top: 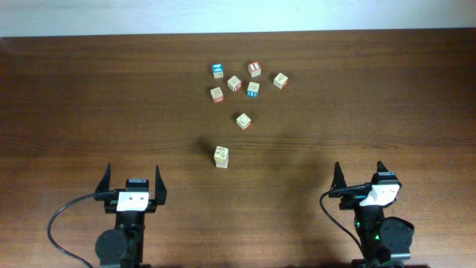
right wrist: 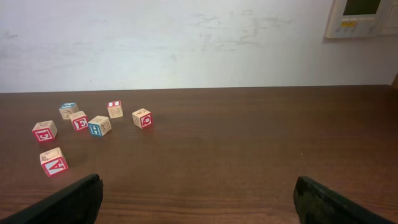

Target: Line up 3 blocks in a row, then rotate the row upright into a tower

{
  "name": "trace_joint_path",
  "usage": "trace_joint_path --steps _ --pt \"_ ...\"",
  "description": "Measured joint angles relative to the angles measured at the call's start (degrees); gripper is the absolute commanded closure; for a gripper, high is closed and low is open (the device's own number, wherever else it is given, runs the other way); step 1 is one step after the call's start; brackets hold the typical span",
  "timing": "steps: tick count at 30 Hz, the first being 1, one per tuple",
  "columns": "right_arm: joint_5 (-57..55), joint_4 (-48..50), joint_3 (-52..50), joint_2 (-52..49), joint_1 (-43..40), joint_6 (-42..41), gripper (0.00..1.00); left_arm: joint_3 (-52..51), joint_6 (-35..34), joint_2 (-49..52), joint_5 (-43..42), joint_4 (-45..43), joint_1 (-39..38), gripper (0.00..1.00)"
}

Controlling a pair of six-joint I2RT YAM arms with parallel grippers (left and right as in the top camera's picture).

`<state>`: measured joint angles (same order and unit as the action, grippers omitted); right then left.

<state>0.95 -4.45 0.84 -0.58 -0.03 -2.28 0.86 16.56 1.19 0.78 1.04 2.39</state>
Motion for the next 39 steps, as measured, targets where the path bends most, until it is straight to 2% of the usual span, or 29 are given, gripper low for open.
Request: trace_joint_path --steps 2,39 --pt "0.02 -0.02 0.0 0.0 0.0 -0.04 0.02 -0.04 0.31 -0.31 0.33 3.61 0.0 0.01" --pt "0.02 -0.02 0.0 0.0 0.0 -0.07 0.02 -0.07 0.42 -0.35 0.33 3.65 0.0 0.01"
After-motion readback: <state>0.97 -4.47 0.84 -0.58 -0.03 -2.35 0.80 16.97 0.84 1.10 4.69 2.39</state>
